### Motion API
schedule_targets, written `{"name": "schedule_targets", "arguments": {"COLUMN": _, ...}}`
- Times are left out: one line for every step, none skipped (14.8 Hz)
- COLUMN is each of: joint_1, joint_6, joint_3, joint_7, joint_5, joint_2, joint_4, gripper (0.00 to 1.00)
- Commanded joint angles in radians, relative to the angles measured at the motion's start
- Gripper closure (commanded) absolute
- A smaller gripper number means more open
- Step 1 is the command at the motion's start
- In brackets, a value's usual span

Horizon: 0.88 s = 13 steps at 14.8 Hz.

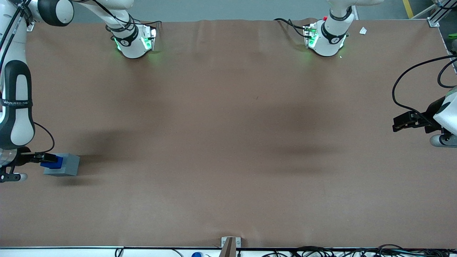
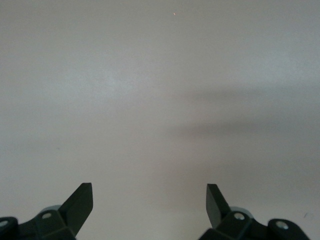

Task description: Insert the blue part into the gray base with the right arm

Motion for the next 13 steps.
{"name": "schedule_targets", "arguments": {"joint_1": -0.003, "joint_6": -0.015, "joint_3": 0.004, "joint_7": -0.012, "joint_5": 0.015, "joint_2": 0.006, "joint_4": 0.021, "gripper": 0.00}}
{"name": "schedule_targets", "arguments": {"joint_1": 0.003, "joint_6": -0.020, "joint_3": 0.005, "joint_7": -0.009, "joint_5": 0.019, "joint_2": -0.002, "joint_4": 0.023, "gripper": 0.00}}
{"name": "schedule_targets", "arguments": {"joint_1": 0.012, "joint_6": -0.021, "joint_3": 0.007, "joint_7": -0.001, "joint_5": 0.022, "joint_2": -0.018, "joint_4": 0.023, "gripper": 0.00}}
{"name": "schedule_targets", "arguments": {"joint_1": 0.027, "joint_6": -0.029, "joint_3": 0.007, "joint_7": 0.020, "joint_5": 0.021, "joint_2": -0.044, "joint_4": 0.023, "gripper": 0.00}}
{"name": "schedule_targets", "arguments": {"joint_1": 0.040, "joint_6": -0.061, "joint_3": 0.005, "joint_7": 0.057, "joint_5": 0.018, "joint_2": -0.070, "joint_4": 0.023, "gripper": 0.00}}
{"name": "schedule_targets", "arguments": {"joint_1": 0.054, "joint_6": -0.104, "joint_3": 0.005, "joint_7": 0.097, "joint_5": 0.015, "joint_2": -0.094, "joint_4": 0.026, "gripper": 0.00}}
{"name": "schedule_targets", "arguments": {"joint_1": 0.070, "joint_6": -0.129, "joint_3": 0.005, "joint_7": 0.125, "joint_5": 0.015, "joint_2": -0.112, "joint_4": 0.037, "gripper": 0.00}}
{"name": "schedule_targets", "arguments": {"joint_1": 0.086, "joint_6": -0.152, "joint_3": 0.005, "joint_7": 0.160, "joint_5": 0.016, "joint_2": -0.138, "joint_4": 0.038, "gripper": 0.00}}
{"name": "schedule_targets", "arguments": {"joint_1": 0.104, "joint_6": -0.185, "joint_3": 0.005, "joint_7": 0.206, "joint_5": 0.015, "joint_2": -0.169, "joint_4": 0.038, "gripper": 0.00}}
{"name": "schedule_targets", "arguments": {"joint_1": 0.126, "joint_6": -0.220, "joint_3": 0.005, "joint_7": 0.249, "joint_5": 0.013, "joint_2": -0.198, "joint_4": 0.038, "gripper": 0.00}}
{"name": "schedule_targets", "arguments": {"joint_1": 0.152, "joint_6": -0.254, "joint_3": 0.005, "joint_7": 0.280, "joint_5": 0.008, "joint_2": -0.233, "joint_4": 0.037, "gripper": 0.00}}
{"name": "schedule_targets", "arguments": {"joint_1": 0.176, "joint_6": -0.289, "joint_3": 0.004, "joint_7": 0.307, "joint_5": 0.007, "joint_2": -0.265, "joint_4": 0.037, "gripper": 0.00}}
{"name": "schedule_targets", "arguments": {"joint_1": 0.193, "joint_6": -0.319, "joint_3": 0.004, "joint_7": 0.327, "joint_5": 0.007, "joint_2": -0.293, "joint_4": 0.035, "gripper": 0.00}}
